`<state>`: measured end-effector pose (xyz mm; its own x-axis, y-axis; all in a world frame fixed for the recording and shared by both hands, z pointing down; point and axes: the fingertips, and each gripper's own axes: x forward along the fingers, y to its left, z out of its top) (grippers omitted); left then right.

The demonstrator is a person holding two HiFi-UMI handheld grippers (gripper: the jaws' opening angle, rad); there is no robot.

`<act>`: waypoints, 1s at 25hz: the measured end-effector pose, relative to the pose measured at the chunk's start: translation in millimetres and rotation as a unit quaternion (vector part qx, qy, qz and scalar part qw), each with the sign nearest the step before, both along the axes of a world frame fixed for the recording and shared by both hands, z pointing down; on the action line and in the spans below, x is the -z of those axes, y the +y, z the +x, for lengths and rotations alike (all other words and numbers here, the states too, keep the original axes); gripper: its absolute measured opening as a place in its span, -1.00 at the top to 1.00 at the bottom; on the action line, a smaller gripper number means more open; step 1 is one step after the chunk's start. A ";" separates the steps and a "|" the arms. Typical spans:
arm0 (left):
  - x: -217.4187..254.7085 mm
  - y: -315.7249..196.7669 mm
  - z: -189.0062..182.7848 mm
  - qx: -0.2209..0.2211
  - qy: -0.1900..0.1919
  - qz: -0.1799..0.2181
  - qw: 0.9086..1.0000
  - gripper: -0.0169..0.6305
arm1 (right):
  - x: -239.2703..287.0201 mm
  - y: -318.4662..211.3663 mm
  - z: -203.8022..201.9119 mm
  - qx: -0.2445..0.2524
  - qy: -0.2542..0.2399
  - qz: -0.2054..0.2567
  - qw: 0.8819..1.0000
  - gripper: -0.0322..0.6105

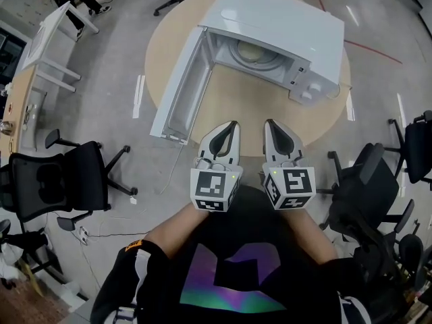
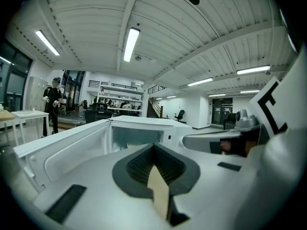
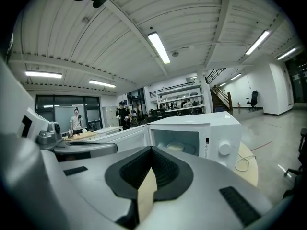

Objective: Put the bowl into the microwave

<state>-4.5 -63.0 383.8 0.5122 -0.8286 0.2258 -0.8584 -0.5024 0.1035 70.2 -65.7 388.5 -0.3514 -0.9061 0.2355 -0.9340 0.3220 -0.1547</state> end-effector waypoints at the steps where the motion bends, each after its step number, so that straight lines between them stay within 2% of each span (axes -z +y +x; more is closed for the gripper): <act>1: 0.6 3.3 -0.1 0.002 0.000 0.001 1.000 0.81 | 0.0 2.9 -0.1 0.003 -0.001 0.001 1.000 0.84; 13: 9.5 49.6 11.1 0.011 0.003 0.022 1.000 0.81 | 8.2 44.2 8.0 0.024 0.009 0.023 0.999 0.84; 25: 2.8 90.1 13.7 0.027 -0.001 0.020 0.999 0.81 | 3.0 83.7 12.9 0.041 0.011 0.019 0.999 0.84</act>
